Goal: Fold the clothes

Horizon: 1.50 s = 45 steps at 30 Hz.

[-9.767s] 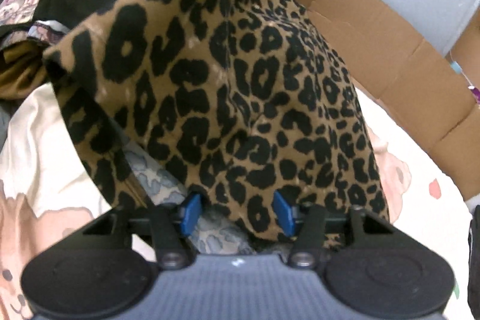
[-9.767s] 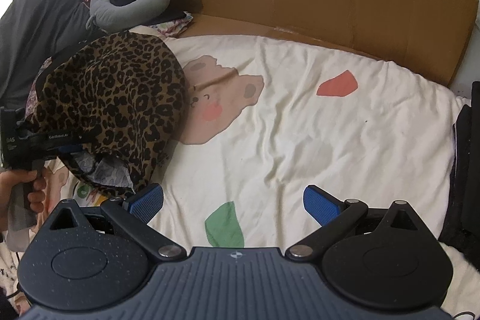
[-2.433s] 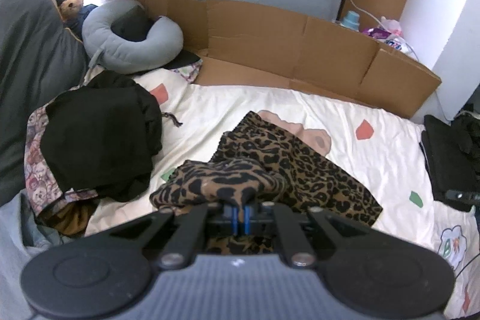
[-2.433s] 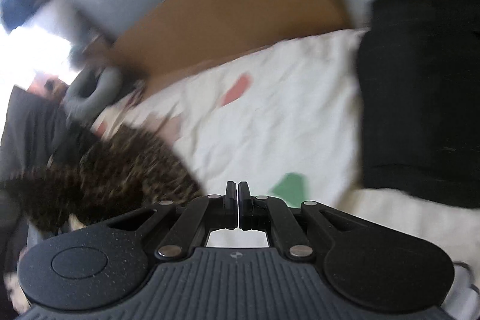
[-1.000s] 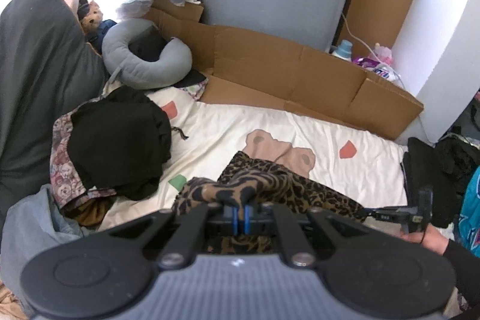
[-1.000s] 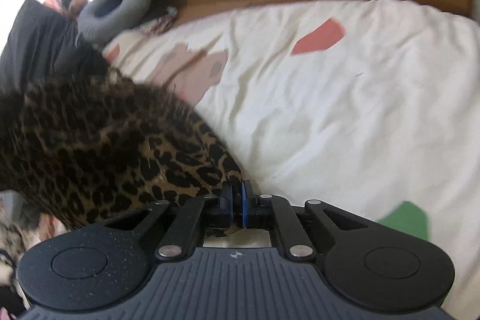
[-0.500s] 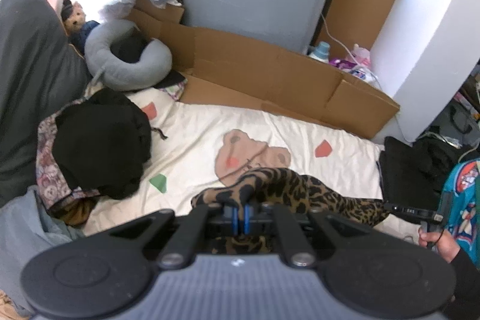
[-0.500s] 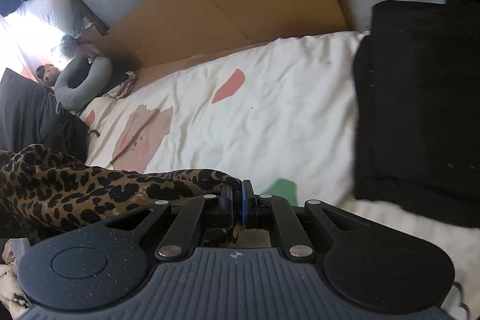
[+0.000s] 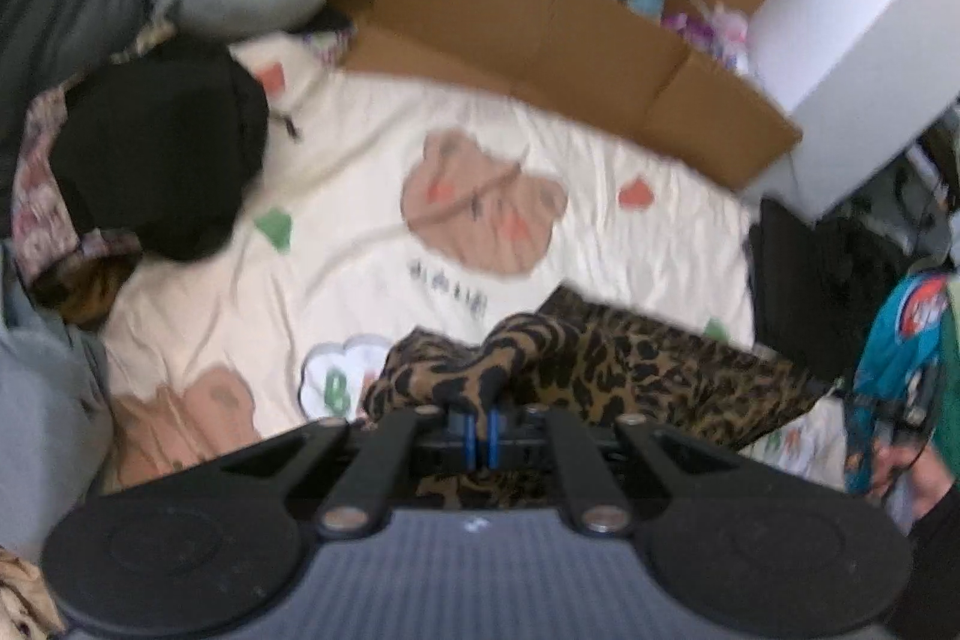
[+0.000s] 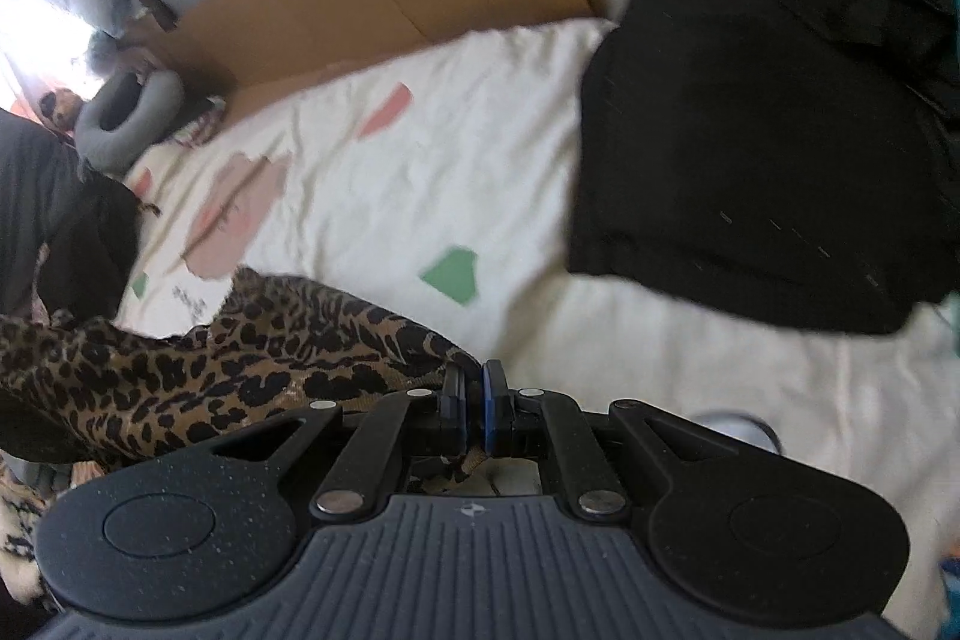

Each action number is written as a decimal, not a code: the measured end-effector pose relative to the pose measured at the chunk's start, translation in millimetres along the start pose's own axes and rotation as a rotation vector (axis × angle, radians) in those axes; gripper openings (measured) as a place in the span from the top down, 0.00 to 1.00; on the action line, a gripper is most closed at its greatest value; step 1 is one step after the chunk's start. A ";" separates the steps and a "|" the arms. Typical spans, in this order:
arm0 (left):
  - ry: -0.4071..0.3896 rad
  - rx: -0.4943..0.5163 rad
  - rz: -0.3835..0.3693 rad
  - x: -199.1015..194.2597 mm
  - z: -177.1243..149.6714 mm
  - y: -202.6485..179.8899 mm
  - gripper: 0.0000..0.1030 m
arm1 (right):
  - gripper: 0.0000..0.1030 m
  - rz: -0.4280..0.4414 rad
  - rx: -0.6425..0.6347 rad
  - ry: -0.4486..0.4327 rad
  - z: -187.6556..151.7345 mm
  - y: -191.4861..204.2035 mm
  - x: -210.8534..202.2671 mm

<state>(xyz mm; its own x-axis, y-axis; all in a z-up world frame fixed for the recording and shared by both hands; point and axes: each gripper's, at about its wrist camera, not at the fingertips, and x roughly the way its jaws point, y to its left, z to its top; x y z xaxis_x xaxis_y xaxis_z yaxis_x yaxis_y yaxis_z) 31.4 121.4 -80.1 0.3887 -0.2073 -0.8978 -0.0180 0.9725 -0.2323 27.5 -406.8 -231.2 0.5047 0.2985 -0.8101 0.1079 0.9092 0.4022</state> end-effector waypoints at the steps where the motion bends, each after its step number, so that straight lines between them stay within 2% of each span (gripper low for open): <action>1: 0.021 0.006 0.002 7.4 -5.3 1.2 0.95 | 0.97 -0.011 0.008 0.011 -3.3 -3.4 -1.5; 4: 0.075 -0.025 -0.002 24.4 -18.9 11.3 0.93 | 0.96 -0.047 -0.006 0.058 -14.5 -7.7 1.8; 8: 0.118 -0.073 0.030 37.0 -33.4 28.6 0.80 | 0.87 -0.062 -0.003 0.111 -19.3 -8.4 5.0; 9: 0.117 -0.090 0.050 37.3 -35.7 33.6 0.76 | 0.84 -0.063 -0.010 0.104 -18.1 -7.0 4.4; 11: 0.111 -0.123 0.078 36.9 -39.6 43.6 0.74 | 0.64 -0.060 -0.018 0.089 -14.1 -4.1 3.8; 17: 0.082 -0.166 0.106 33.1 -39.3 58.6 0.64 | 0.64 -0.019 -0.035 0.064 1.7 10.0 12.7; 23: 0.030 -0.173 0.113 37.4 -30.8 63.2 0.64 | 0.64 0.018 -0.070 0.047 17.1 28.5 26.2; 29: -0.024 -0.207 0.082 63.0 -28.8 64.0 0.64 | 0.63 0.037 -0.138 0.030 41.8 50.4 39.7; 36: -0.047 -0.245 0.062 104.1 -30.8 74.4 0.64 | 0.63 0.046 -0.217 0.055 50.3 76.0 67.5; 45: -0.026 -0.281 0.050 156.5 -38.9 88.2 0.64 | 0.63 0.056 -0.268 0.044 60.3 105.3 99.5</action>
<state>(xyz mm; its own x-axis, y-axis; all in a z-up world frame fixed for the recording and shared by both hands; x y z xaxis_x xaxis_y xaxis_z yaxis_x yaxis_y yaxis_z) 54.8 170.5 -255.6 0.4041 -0.1537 -0.9017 -0.2905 0.9132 -0.2858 140.8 -298.9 -243.7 0.4652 0.3570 -0.8100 -0.1527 0.9337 0.3238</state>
